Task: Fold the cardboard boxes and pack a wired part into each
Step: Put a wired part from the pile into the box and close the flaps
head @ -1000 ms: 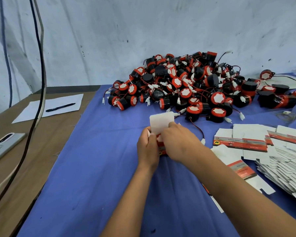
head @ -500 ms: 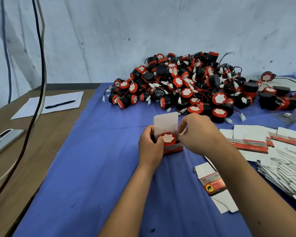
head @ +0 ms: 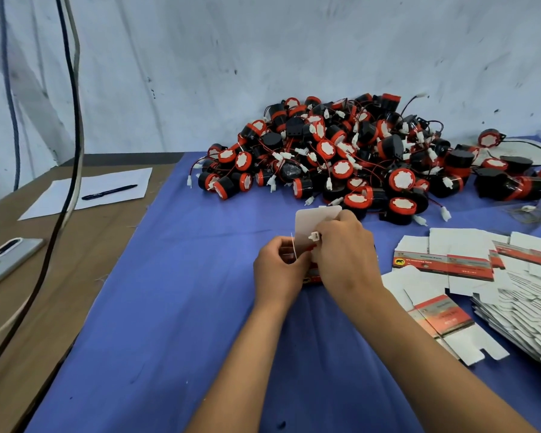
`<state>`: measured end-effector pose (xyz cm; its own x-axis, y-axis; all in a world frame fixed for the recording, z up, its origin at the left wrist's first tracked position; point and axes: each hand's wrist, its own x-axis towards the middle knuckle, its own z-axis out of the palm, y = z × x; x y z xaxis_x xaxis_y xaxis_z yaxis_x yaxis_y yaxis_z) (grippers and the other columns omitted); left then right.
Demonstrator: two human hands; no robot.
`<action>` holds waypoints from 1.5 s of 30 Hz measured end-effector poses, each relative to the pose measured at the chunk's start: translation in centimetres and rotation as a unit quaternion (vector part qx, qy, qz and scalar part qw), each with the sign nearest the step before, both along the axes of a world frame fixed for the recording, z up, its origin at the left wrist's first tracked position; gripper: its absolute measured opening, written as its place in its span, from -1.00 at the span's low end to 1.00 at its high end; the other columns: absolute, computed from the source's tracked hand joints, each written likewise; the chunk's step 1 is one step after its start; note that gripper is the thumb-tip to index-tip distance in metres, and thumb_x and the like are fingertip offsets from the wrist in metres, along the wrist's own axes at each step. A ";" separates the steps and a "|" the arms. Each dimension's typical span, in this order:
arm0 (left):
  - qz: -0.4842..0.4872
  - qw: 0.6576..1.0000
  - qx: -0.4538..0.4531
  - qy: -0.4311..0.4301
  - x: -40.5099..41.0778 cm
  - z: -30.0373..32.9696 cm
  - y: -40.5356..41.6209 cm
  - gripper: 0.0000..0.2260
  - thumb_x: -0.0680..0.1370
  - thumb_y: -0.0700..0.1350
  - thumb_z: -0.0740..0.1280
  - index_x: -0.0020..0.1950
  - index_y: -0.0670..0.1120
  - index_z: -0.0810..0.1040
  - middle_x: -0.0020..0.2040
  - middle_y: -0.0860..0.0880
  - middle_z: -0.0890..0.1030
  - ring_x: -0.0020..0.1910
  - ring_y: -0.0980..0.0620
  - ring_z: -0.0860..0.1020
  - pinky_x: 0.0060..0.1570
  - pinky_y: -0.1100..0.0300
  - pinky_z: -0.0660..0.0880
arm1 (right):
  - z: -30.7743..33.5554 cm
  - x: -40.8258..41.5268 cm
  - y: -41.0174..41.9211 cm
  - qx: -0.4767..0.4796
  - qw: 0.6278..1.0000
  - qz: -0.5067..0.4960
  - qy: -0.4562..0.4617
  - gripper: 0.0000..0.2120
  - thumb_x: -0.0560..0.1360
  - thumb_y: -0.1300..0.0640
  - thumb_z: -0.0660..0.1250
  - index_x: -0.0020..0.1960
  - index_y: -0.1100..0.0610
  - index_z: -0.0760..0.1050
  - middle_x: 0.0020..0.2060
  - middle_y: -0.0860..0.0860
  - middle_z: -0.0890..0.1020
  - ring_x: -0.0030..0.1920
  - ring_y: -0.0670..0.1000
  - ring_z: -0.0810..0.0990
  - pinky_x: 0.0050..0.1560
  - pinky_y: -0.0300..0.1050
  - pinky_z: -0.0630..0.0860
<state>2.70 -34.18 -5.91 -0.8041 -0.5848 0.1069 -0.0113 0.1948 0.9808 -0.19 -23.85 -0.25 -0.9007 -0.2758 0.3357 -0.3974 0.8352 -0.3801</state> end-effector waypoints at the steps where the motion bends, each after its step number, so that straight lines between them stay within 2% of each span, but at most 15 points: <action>1: 0.004 1.000 -0.002 0.000 0.0 0.0 0.0 -0.89 0.46 -0.12 0.55 -0.08 -0.01 0.66 -0.17 0.08 0.73 -0.18 0.16 0.68 -0.20 0.24 0.59 | 0.1 0.1 -0.2 0.001 1.000 -0.007 -0.002 -0.88 0.53 0.25 0.29 0.00 0.25 0.58 0.07 0.10 0.50 -0.08 0.08 0.38 -0.18 -0.11 0.32; 6: 0.006 1.000 -0.014 -0.010 -0.1 -0.2 0.0 -0.91 0.47 -0.09 0.54 -0.06 -0.04 0.70 -0.19 0.05 0.74 -0.22 0.15 0.67 -0.22 0.22 0.59 | 0.3 0.9 -0.7 0.049 0.999 0.002 -0.001 -0.81 0.45 0.31 0.22 -0.31 0.12 0.41 -0.37 -0.01 0.38 -0.24 0.10 0.44 -0.32 -0.08 0.20; 10: 0.009 1.000 -0.029 -0.007 -0.1 -0.2 -0.1 -0.94 0.52 -0.07 0.51 -0.08 -0.04 0.70 -0.22 0.08 0.72 -0.35 0.29 0.59 -0.38 0.43 0.41 | -0.2 1.0 -1.2 0.050 0.998 0.014 0.026 -0.74 0.54 0.22 0.20 -0.30 0.04 0.28 -0.37 -0.04 0.36 -0.26 0.10 0.37 -0.41 -0.08 0.10; 11: 0.006 1.000 -0.023 -0.003 -0.1 -0.2 -0.2 -0.92 0.54 -0.07 0.50 -0.12 -0.04 0.68 -0.25 0.08 0.71 -0.38 0.30 0.56 -0.40 0.43 0.39 | -0.3 0.9 -1.3 0.041 0.999 0.021 0.029 -0.74 0.60 0.17 0.19 -0.27 0.05 0.32 -0.32 -0.02 0.43 -0.22 0.11 0.39 -0.37 -0.07 0.20; 13: 0.002 1.000 -0.021 0.000 0.0 -0.1 -0.2 -0.84 0.55 -0.07 0.47 -0.23 -0.01 0.62 -0.34 0.11 0.65 -0.44 0.28 0.51 -0.43 0.42 0.36 | -0.5 0.3 -1.2 0.053 0.997 0.054 0.007 -0.75 0.65 0.12 0.15 -0.14 0.12 0.52 -0.11 0.06 0.57 -0.05 0.15 0.46 -0.02 0.03 0.42; 15: -0.002 1.000 -0.026 0.000 0.1 -0.1 -0.1 -0.74 0.54 -0.08 0.46 -0.33 0.02 0.53 -0.43 0.13 0.57 -0.48 0.25 0.46 -0.43 0.36 0.36 | -0.6 -0.4 -1.1 0.074 0.994 0.079 -0.029 -0.68 0.66 0.09 0.13 -0.04 0.20 0.60 0.04 0.11 0.58 0.12 0.17 0.46 0.28 0.13 0.36; 21: -0.019 0.996 -0.083 -0.006 0.2 0.0 -0.4 -0.76 0.48 -0.12 0.33 -0.35 -0.10 0.36 -0.44 0.05 0.42 -0.34 0.02 0.26 -0.35 0.09 0.28 | -1.1 -0.2 -1.7 0.114 0.985 0.097 -0.088 -0.41 0.65 -0.23 -0.03 0.05 0.12 0.66 0.17 0.09 0.45 0.30 0.16 0.27 0.52 0.21 0.07; 24: 0.010 0.994 -0.111 -0.014 0.4 -0.1 -0.2 -0.71 0.56 -0.12 0.37 -0.34 -0.04 0.41 -0.43 0.10 0.51 -0.43 0.14 0.38 -0.41 0.25 0.31 | -1.2 -0.2 -1.4 0.072 0.992 0.079 -0.074 -0.37 0.67 -0.24 -0.06 0.01 0.08 0.69 0.12 0.08 0.48 0.25 0.16 0.29 0.45 0.09 0.14; 26: 0.015 0.995 -0.101 -0.021 0.5 0.0 -0.1 -0.78 0.56 -0.09 0.41 -0.28 0.04 0.52 -0.30 0.10 0.65 -0.33 0.22 0.56 -0.36 0.33 0.39 | -1.1 -0.4 -1.1 0.043 0.995 0.066 -0.069 -0.39 0.69 -0.20 -0.05 -0.01 0.09 0.70 0.10 0.08 0.50 0.19 0.15 0.31 0.36 0.04 0.20; 29: 0.006 0.998 -0.062 -0.008 0.5 0.0 -0.1 -0.94 0.54 -0.08 0.44 -0.13 0.00 0.65 -0.16 0.07 0.71 -0.18 0.12 0.66 -0.32 0.34 0.50 | -1.0 -0.6 -0.8 0.023 0.996 0.060 -0.067 -0.49 0.69 -0.14 0.08 -0.07 0.10 0.70 0.02 0.05 0.52 0.11 0.13 0.36 0.27 0.01 0.29; 31: -0.005 1.000 -0.030 0.001 0.5 0.0 -0.1 -0.97 0.54 -0.10 0.45 -0.09 -0.04 0.66 -0.13 0.04 0.71 -0.13 0.04 0.68 -0.26 0.25 0.59 | -0.7 -0.6 -0.5 -0.020 0.995 0.075 -0.068 -0.63 0.66 0.00 0.22 -0.16 0.10 0.70 -0.11 0.04 0.63 0.02 0.11 0.51 0.16 0.02 0.42; 34: -0.035 0.999 -0.023 -0.009 0.6 0.1 -0.2 -0.93 0.53 -0.06 0.47 -0.09 -0.04 0.63 -0.13 -0.01 0.71 -0.11 -0.04 0.68 -0.15 0.01 0.63 | 0.1 -0.9 -0.1 -0.058 0.992 0.081 -0.077 -0.78 0.58 0.16 0.35 -0.19 0.11 0.71 -0.27 0.06 0.69 -0.19 0.06 0.62 -0.08 0.01 0.59; 38: -0.154 0.987 0.043 -0.019 1.1 0.5 -1.5 -0.71 0.37 -0.12 0.59 0.05 -0.06 0.64 0.01 -0.05 0.71 -0.13 0.01 0.67 -0.16 0.13 0.62 | 0.9 -0.8 0.1 -0.050 0.995 0.068 -0.045 -0.83 0.51 0.20 0.43 -0.25 0.09 0.69 -0.31 0.03 0.67 -0.26 0.02 0.62 -0.19 0.01 0.63; 42: -0.149 0.989 -0.006 -0.017 1.2 0.4 -1.5 -0.75 0.40 -0.28 0.57 -0.12 -0.02 0.58 -0.22 0.06 0.68 -0.22 0.10 0.63 -0.24 0.22 0.57 | 0.0 -0.6 0.4 -0.026 0.990 0.141 -0.004 -0.84 0.55 0.11 0.41 -0.17 0.13 0.68 -0.25 0.05 0.67 -0.11 0.04 0.54 -0.02 -0.07 0.51; 45: -0.127 0.992 0.004 -0.013 1.1 0.3 -1.7 -0.79 0.41 -0.30 0.53 -0.06 -0.04 0.64 -0.16 0.03 0.73 -0.18 0.05 0.66 -0.22 0.18 0.61 | -0.6 -0.6 1.1 -0.013 0.972 0.233 -0.001 -0.80 0.60 0.14 0.35 -0.11 0.16 0.71 -0.13 0.02 0.68 -0.02 0.04 0.53 0.13 -0.10 0.42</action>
<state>3.76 -35.87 -5.62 -0.9279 -0.3640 0.0806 0.0121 0.1867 0.9823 -0.78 -22.74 -0.84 -0.6808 -0.6454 0.3463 -0.7295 0.5550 -0.3998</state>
